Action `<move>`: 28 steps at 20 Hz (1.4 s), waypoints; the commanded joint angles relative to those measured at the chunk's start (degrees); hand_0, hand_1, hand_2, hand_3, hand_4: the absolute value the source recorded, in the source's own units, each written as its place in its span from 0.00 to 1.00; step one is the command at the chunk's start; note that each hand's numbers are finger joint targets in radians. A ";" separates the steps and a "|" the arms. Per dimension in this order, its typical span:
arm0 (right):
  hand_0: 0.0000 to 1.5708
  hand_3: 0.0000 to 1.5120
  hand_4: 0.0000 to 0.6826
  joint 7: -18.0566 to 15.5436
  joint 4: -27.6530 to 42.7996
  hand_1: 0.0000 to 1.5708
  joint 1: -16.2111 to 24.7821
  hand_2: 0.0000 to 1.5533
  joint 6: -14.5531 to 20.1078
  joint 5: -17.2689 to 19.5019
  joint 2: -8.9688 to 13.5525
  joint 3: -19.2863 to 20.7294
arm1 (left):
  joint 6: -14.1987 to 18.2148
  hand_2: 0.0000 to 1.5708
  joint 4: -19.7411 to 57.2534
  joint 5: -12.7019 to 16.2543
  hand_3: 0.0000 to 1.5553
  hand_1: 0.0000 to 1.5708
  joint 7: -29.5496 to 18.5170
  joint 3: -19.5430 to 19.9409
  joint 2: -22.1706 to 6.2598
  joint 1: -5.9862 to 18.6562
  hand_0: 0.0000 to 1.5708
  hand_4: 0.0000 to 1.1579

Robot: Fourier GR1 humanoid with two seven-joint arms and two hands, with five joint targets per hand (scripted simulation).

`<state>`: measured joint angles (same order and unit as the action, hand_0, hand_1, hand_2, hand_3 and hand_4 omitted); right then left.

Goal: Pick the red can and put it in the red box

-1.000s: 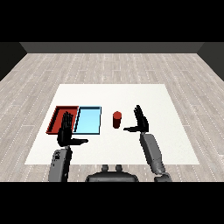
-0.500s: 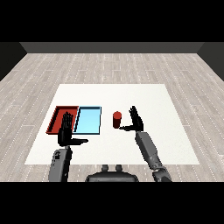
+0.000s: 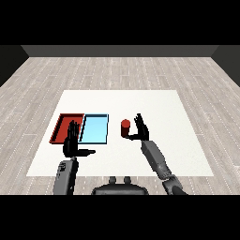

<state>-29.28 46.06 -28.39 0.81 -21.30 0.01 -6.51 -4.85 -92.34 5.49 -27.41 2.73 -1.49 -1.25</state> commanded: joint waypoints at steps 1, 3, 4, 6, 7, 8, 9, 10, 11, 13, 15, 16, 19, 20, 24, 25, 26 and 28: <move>0.00 0.00 0.00 1.23 0.49 0.00 -2.31 0.00 3.58 -5.17 -0.01 -4.28 | 1.00 0.00 -0.33 -0.41 0.00 0.00 2.02 -0.42 0.18 1.45 0.00 0.00; 0.00 0.00 0.00 0.34 -1.48 0.00 -2.48 0.00 3.23 -6.53 -0.01 -6.04 | 0.84 0.00 -3.33 -0.89 0.00 0.00 3.42 -2.11 0.62 -0.04 0.00 0.00; 0.00 0.00 0.00 -1.93 -3.27 0.00 -3.13 0.00 2.95 -6.11 -0.01 -4.94 | 0.85 0.00 0.09 -0.06 0.00 0.00 1.90 -0.60 0.48 2.41 0.00 0.00; 0.00 0.00 0.00 0.06 -5.42 0.00 -4.97 0.00 -0.10 -3.90 -0.01 -0.67 | -3.06 0.00 0.32 3.11 0.00 0.00 0.47 2.08 -2.03 0.50 0.00 0.00; 0.00 0.00 0.00 -4.24 -8.92 0.00 -5.25 0.00 2.28 -7.27 -0.01 -5.55 | -2.63 0.00 -0.51 2.78 0.00 0.00 0.42 2.09 -1.91 -0.57 0.00 0.00; 0.00 0.00 0.00 -0.72 -3.61 0.00 -3.66 0.00 1.01 -5.20 -0.01 -4.01 | -0.41 0.00 2.31 0.10 0.00 0.00 -1.86 -0.65 0.97 1.51 0.00 0.00; 0.00 0.00 0.00 1.62 -1.10 0.00 -1.58 0.00 -0.17 -2.34 0.18 -1.62 | -1.89 0.00 -2.90 1.58 0.00 0.00 0.84 -0.46 -0.24 -2.83 0.00 0.00; 0.00 0.00 0.00 -2.13 -7.25 0.00 -4.28 0.00 0.66 -4.89 -0.01 -3.32 | -1.14 0.00 1.31 1.30 0.00 0.00 -1.62 1.11 -0.40 0.55 0.00 0.00; 0.00 0.00 0.00 -2.20 -10.54 0.00 -7.91 0.00 2.76 -7.29 -0.01 -5.62 | 0.28 0.00 -4.46 -0.33 0.00 0.00 1.24 -1.99 1.10 -3.18 0.00 0.00; 0.00 0.00 0.00 0.75 -3.99 0.00 -3.32 0.00 3.24 -6.03 -0.01 -5.09 | -1.23 0.00 -1.37 1.51 0.00 0.00 1.42 0.92 -1.20 1.20 0.00 0.00; 0.00 0.00 0.00 -2.23 -10.73 0.00 -9.33 0.00 6.48 -12.58 -0.01 -10.10 | -0.46 0.00 -0.85 1.77 0.00 0.00 3.18 1.20 -1.07 2.24 0.00 0.00; 0.00 0.00 0.00 -3.67 -12.61 0.00 -6.23 0.00 1.43 -6.95 -0.01 -4.00 | -0.62 0.00 -0.07 2.27 0.00 0.00 3.05 1.44 -1.02 3.53 0.00 0.00; 0.00 0.00 0.00 -5.09 -13.51 0.00 -7.54 0.00 2.46 -9.26 -0.01 -6.31 | -4.40 0.00 -2.87 5.90 0.00 0.00 3.35 3.93 -3.65 -0.82 0.00 0.00; 0.00 0.00 0.00 -6.76 -16.36 0.00 -8.44 0.00 2.49 -11.43 -0.01 -8.43 | -1.41 0.00 -6.57 1.10 0.00 0.00 1.59 -0.96 -0.16 -4.24 0.00 0.00; 0.00 0.00 0.00 -4.47 -18.08 0.00 -12.24 0.00 2.78 -11.83 -0.01 -6.80 | 1.29 0.00 1.87 -0.56 0.00 0.00 -0.90 -1.23 1.34 2.17 0.00 0.00; 0.00 0.00 0.00 -8.48 -20.39 0.00 -11.85 0.00 2.60 -14.57 -0.01 -10.82 | -0.71 0.00 -1.41 2.02 0.00 0.00 3.78 0.52 -0.74 1.68 0.00 0.00; 0.00 0.00 0.00 -6.26 -16.85 0.00 -11.29 0.00 3.86 -15.88 -0.01 -13.99 | 0.54 0.00 -2.22 0.70 0.00 0.00 2.57 0.55 -0.45 0.51 0.00 0.00; 0.00 0.00 0.00 -5.56 -18.33 0.00 -13.27 0.00 3.60 -16.81 -0.01 -13.55 | -0.18 0.00 1.70 1.41 0.00 0.00 2.28 2.66 -2.13 5.10 0.00 0.00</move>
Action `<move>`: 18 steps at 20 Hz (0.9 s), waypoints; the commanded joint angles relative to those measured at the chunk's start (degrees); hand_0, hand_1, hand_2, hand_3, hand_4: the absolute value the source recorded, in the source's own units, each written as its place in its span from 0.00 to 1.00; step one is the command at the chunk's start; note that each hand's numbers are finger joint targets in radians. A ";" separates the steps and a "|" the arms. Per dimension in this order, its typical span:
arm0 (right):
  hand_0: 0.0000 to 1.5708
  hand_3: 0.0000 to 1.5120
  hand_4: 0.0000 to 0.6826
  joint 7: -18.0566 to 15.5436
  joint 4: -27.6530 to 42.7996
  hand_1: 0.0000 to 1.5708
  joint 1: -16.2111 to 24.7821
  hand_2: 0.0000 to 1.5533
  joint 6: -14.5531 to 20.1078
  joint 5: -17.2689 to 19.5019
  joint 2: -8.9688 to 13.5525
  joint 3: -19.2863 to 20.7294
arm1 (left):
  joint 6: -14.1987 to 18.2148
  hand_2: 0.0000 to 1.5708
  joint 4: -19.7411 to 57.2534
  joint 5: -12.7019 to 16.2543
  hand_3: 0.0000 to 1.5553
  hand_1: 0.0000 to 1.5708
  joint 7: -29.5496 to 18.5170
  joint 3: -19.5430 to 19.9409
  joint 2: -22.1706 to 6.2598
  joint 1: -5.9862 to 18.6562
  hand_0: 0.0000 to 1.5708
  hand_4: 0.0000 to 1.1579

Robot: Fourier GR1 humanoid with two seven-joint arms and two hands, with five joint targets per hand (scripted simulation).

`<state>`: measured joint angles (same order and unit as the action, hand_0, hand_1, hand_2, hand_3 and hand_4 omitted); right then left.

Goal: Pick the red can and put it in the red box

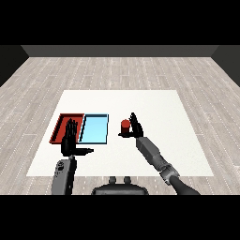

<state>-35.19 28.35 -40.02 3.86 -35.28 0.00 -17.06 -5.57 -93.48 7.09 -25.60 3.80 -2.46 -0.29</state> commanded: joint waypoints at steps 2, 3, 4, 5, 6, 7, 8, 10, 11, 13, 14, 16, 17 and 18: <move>0.00 0.00 0.00 1.05 6.35 0.00 4.39 0.00 3.43 -1.88 0.00 -5.54 | -3.85 0.00 -0.78 2.28 0.00 0.00 -1.81 0.61 -1.40 -3.51 0.00 0.00; 0.00 0.00 0.00 -2.21 -1.80 0.00 -0.05 0.00 0.41 -5.29 0.00 -5.00 | -1.35 0.00 0.96 -0.14 0.00 0.00 -2.54 -0.97 0.64 -2.35 0.00 0.00; 0.00 0.00 0.00 -2.39 -3.06 0.00 -1.75 0.00 1.91 -8.47 0.00 -8.10 | 0.33 0.00 -1.33 0.48 0.00 0.00 2.56 -0.56 0.32 0.84 0.00 0.00; 0.00 0.00 0.00 -0.07 -2.48 0.00 -2.17 0.00 0.32 -4.12 0.00 -2.29 | -2.70 0.00 3.50 1.58 0.00 0.00 -2.21 0.96 -0.83 0.38 0.00 0.00; 0.00 0.00 0.00 3.35 1.29 0.00 -4.47 0.00 4.70 -7.85 0.00 -6.06 | -0.13 0.00 2.67 -0.76 0.00 0.00 -3.48 -0.35 0.96 -0.07 0.00 0.00; 0.00 0.00 0.00 -0.14 -3.65 0.00 -4.06 0.00 0.16 -5.22 0.00 -3.04 | -0.53 0.00 -0.72 1.26 0.00 0.00 0.95 0.39 -0.10 -0.02 0.00 0.00; 0.00 0.00 0.00 -0.13 -4.21 0.00 -5.17 0.00 0.57 -6.46 0.00 -2.64 | -0.52 0.00 0.39 0.15 0.00 0.00 -2.23 -0.14 0.62 -1.70 0.00 0.00; 0.00 0.00 0.00 1.33 -2.64 0.00 -4.90 0.00 2.00 -6.62 0.00 -5.89 | 1.04 0.00 0.09 -1.69 0.00 0.00 -1.64 -2.05 2.00 -1.15 0.00 0.00; 0.00 0.00 0.00 2.25 -0.80 0.00 -3.92 0.00 1.92 -4.33 0.00 -2.79 | -1.29 0.00 -2.85 0.78 0.00 0.00 1.05 -0.21 -0.63 -2.64 0.00 0.00; 0.00 0.00 0.00 -1.06 -9.13 0.00 -7.42 0.00 -1.36 -8.25 0.00 -4.80 | -1.30 0.00 0.81 1.19 0.00 0.00 -0.94 0.59 -0.26 -0.34 0.00 0.00; 0.00 0.00 0.00 1.99 1.28 0.00 -2.46 0.00 4.61 -9.15 0.00 -9.45 | -0.28 0.00 -1.19 1.09 0.00 0.00 0.86 0.39 -0.11 0.63 0.00 0.00; 0.00 0.00 0.00 -0.47 -1.59 0.00 -3.57 0.00 3.98 -10.97 0.00 -10.37 | -0.11 0.00 -0.24 1.50 0.00 0.00 1.82 0.42 0.12 1.62 0.00 0.00; 0.00 0.00 0.00 0.44 -2.53 0.00 -4.99 0.00 3.94 -11.32 0.00 -10.49 | 0.28 0.00 -4.69 1.55 0.00 0.00 4.89 -1.38 0.88 -0.60 0.00 0.00; 0.00 0.00 0.00 -0.31 -4.96 0.00 -5.77 0.00 3.15 -10.19 0.00 -8.53 | 0.57 0.00 -3.91 0.52 0.00 0.00 1.66 -0.98 1.04 -2.48 0.00 0.00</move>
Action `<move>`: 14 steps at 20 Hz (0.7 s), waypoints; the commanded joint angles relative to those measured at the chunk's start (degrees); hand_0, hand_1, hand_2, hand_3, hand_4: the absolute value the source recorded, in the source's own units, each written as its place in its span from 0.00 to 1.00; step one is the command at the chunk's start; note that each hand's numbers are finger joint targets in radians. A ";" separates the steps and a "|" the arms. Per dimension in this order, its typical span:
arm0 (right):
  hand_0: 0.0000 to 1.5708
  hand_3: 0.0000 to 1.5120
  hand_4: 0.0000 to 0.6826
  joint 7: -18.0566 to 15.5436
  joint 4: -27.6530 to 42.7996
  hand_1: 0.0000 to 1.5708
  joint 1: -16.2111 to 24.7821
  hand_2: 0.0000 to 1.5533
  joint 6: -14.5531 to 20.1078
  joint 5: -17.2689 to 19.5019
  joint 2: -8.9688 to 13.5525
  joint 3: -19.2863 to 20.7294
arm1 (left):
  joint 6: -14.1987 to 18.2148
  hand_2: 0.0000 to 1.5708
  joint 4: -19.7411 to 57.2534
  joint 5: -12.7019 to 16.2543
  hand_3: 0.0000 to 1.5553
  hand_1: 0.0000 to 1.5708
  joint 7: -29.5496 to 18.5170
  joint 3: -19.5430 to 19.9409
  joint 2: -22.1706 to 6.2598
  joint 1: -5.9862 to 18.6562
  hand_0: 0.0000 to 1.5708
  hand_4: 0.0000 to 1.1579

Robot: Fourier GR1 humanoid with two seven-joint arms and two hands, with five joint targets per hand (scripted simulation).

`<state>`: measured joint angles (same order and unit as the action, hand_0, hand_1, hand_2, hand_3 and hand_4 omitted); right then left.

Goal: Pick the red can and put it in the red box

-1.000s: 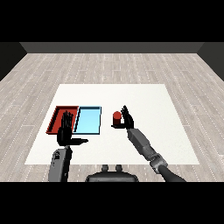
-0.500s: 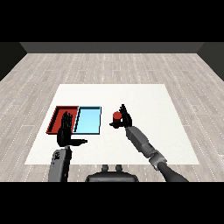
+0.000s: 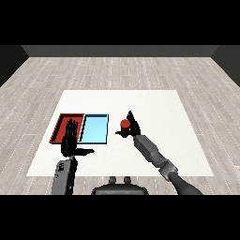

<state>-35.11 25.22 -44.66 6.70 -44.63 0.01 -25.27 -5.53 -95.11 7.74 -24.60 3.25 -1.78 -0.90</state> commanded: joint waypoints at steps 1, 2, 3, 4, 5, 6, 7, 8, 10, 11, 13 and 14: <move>0.00 0.00 0.00 1.68 -1.27 0.00 -1.37 0.00 1.26 -2.63 -0.01 -2.37 | -1.74 0.00 2.71 1.79 0.00 0.00 -1.95 2.59 -1.62 1.07 0.00 0.00; 0.00 0.00 0.00 0.87 -4.43 0.00 -3.06 0.00 -0.10 -2.91 -0.01 -1.71 | -1.51 0.00 0.78 -0.86 0.00 0.00 -4.43 -1.29 0.83 -3.82 0.00 0.00; 0.00 0.00 0.00 2.52 0.82 0.00 -1.33 0.00 4.05 -5.53 -0.01 -5.80 | 1.37 0.00 1.19 -1.08 0.00 0.00 -0.30 -0.69 1.03 1.95 0.00 0.00; 0.00 0.00 0.00 1.34 -4.07 0.00 -3.62 0.00 -0.27 -4.52 -0.01 -3.63 | -0.38 0.00 1.82 0.00 0.00 0.00 -2.49 0.24 0.33 -0.14 0.00 0.00; 0.00 0.00 0.00 1.05 -5.72 0.00 -2.76 0.00 -1.53 -3.71 -0.01 -1.82 | 1.08 0.00 1.13 -1.34 0.00 0.00 -0.33 -0.72 0.55 1.94 0.00 0.00; 0.00 0.00 0.00 -0.29 -7.16 0.00 -3.01 0.00 -1.89 -3.57 -0.01 -1.08 | -3.30 0.00 -1.89 2.90 0.00 0.00 0.11 1.57 -2.21 -1.98 0.00 0.00; 0.00 0.00 0.00 1.98 -5.63 0.00 -4.89 0.00 1.41 -6.27 -0.01 -4.40 | 1.05 0.00 1.19 -1.46 0.00 0.00 -1.60 -0.87 1.10 0.23 0.00 0.00; 0.00 0.00 0.00 2.38 -2.91 0.00 -3.04 0.00 3.10 -6.25 -0.01 -5.61 | -1.10 0.00 1.94 -0.11 0.00 0.00 -2.90 0.18 -0.11 -1.41 0.00 0.00; 0.97 0.97 0.72 0.38 -5.93 0.97 -4.56 0.97 7.18 -5.68 -0.01 -5.49 | 1.20 0.00 0.91 -2.28 0.00 0.00 -4.82 -2.31 1.69 -3.20 0.00 0.00; 0.97 0.97 0.72 2.25 -5.63 0.97 -6.76 0.97 7.63 -5.95 -0.01 -4.76 | -0.42 0.00 3.76 -0.24 0.00 0.00 -3.57 1.16 -0.52 1.15 0.00 0.00; 0.97 0.95 0.84 2.08 -4.23 0.97 -3.04 0.95 11.61 -6.28 -0.01 -9.44 | 1.41 0.00 -0.56 -1.07 0.00 0.00 -0.24 -0.96 0.90 0.51 0.00 0.00; 0.97 0.95 0.84 1.72 -6.17 0.97 -4.57 0.95 11.22 -5.81 -0.01 -8.27 | -0.26 0.00 2.44 0.65 0.00 0.00 -1.34 1.89 -1.25 2.37 0.00 0.00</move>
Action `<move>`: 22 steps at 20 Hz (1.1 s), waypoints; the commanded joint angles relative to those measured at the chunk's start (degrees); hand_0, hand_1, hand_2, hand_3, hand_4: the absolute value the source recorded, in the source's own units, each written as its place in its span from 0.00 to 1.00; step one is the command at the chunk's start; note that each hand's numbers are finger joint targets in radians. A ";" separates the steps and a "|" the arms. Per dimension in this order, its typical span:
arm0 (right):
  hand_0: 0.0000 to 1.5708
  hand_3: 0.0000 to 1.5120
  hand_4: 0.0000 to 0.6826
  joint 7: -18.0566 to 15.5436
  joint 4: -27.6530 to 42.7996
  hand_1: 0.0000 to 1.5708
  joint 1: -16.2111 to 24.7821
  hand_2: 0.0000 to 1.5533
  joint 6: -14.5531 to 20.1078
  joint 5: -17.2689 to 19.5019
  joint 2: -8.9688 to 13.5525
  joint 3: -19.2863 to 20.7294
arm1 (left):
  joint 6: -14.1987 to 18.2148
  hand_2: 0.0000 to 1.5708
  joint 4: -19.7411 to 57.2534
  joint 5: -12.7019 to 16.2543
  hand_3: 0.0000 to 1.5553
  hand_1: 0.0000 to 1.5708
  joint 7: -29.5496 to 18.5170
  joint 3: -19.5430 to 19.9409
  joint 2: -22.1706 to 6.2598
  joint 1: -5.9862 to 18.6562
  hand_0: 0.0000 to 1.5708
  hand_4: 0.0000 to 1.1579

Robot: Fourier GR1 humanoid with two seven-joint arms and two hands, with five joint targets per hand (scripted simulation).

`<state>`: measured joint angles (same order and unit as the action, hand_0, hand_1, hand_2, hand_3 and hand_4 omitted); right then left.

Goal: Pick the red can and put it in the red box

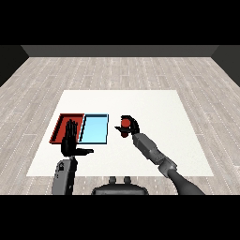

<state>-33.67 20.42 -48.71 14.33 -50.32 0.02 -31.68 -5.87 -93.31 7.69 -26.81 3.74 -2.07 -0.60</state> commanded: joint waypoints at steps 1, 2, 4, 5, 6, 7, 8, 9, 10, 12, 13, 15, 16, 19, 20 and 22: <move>0.97 0.95 0.84 2.33 -3.27 0.97 -2.79 0.95 2.18 0.71 -0.02 0.48 | 0.40 0.00 -4.92 -0.20 0.00 0.00 2.58 -0.98 -0.14 -2.27 0.00 0.00; 0.98 0.94 0.84 2.53 0.90 0.98 0.78 0.95 6.36 -0.23 -0.02 -4.72 | 1.65 0.00 -4.45 0.01 0.00 0.00 3.16 -1.27 1.29 -1.58 0.00 0.00; 0.98 0.94 0.84 2.20 -2.37 0.98 -1.48 0.95 4.64 0.27 -0.01 -3.13 | 0.15 0.00 0.45 -0.77 0.00 0.00 0.28 -0.62 0.09 -0.05 0.00 0.00; 0.98 0.94 0.84 1.28 -1.17 0.98 0.00 0.95 4.60 0.52 -0.01 -3.45 | 0.72 0.00 0.52 -1.20 0.00 0.00 -0.55 -1.45 1.32 -1.22 0.00 0.00; 0.97 0.94 0.81 3.84 -3.77 0.97 -2.43 0.95 3.92 0.84 -0.01 -4.89 | 0.08 0.00 -0.42 0.12 0.00 0.00 0.63 -0.28 0.22 -0.17 0.00 0.00; 0.97 0.94 0.81 3.31 -0.51 0.97 0.07 0.95 6.15 1.03 -0.01 -5.93 | -1.57 0.00 1.93 0.78 0.00 0.00 -2.02 0.72 -0.57 -0.49 0.00 0.00; 0.97 0.94 0.81 6.16 -1.85 0.97 -4.30 0.95 6.42 1.00 0.00 -4.60 | -3.06 0.00 1.28 2.45 0.00 0.00 -1.13 1.79 -1.81 -1.03 0.00 0.00; 0.97 0.94 0.80 4.47 -0.25 0.97 0.32 0.95 5.87 1.76 -0.01 -5.22 | 0.84 0.00 0.43 0.13 0.00 0.00 0.95 0.05 0.48 1.46 0.00 0.00; 0.97 0.93 0.80 6.89 0.98 0.97 -1.76 0.95 8.15 -0.23 0.00 -7.49 | 0.31 0.00 -0.27 0.31 0.00 0.00 0.92 0.10 0.10 0.56 0.00 0.00; 0.97 0.93 0.80 4.92 0.17 0.97 -1.36 0.95 7.20 -0.62 0.00 -6.89 | -0.76 0.00 -0.22 0.93 0.00 0.00 1.03 0.87 -0.98 -0.82 0.00 0.00; 0.99 0.93 0.81 2.87 1.54 0.99 1.05 0.95 8.07 -0.80 0.00 -7.38 | 0.85 0.00 -0.75 -1.58 0.00 0.00 0.05 -1.64 0.99 -1.15 0.00 0.00; 0.99 0.93 0.82 0.87 -1.08 0.99 0.42 0.95 5.85 0.89 0.00 -5.85 | -3.26 0.00 -2.09 2.21 0.00 0.00 -1.91 1.25 -1.50 -5.78 0.00 0.00; 0.99 0.93 0.82 4.97 1.88 0.99 -1.78 0.95 9.74 -0.03 0.01 -6.93 | 1.45 0.00 3.61 -0.03 0.00 0.00 1.57 0.39 0.58 4.64 0.00 0.00; 0.97 0.92 0.85 0.35 -2.21 0.97 -3.14 0.95 7.39 0.85 0.00 -5.10 | 1.34 0.00 -1.27 -0.19 0.00 0.00 1.87 -1.10 1.33 0.11 0.00 0.00; 0.98 0.92 0.85 -1.62 0.10 0.98 -3.32 0.95 7.86 0.37 0.00 -3.49 | 0.11 0.00 1.12 -0.26 0.00 0.00 -1.04 -0.13 0.38 0.75 0.00 0.00; 0.98 0.91 0.86 -0.13 1.50 0.98 -3.68 0.95 8.79 2.90 -0.01 -1.86 | -2.10 0.00 -1.24 1.16 0.00 0.00 -0.80 0.22 -0.85 -3.65 0.00 0.00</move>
<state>-33.59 21.46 -50.94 22.71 -49.29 0.13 -36.00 -5.87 -93.56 8.17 -25.84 3.61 -1.91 -0.53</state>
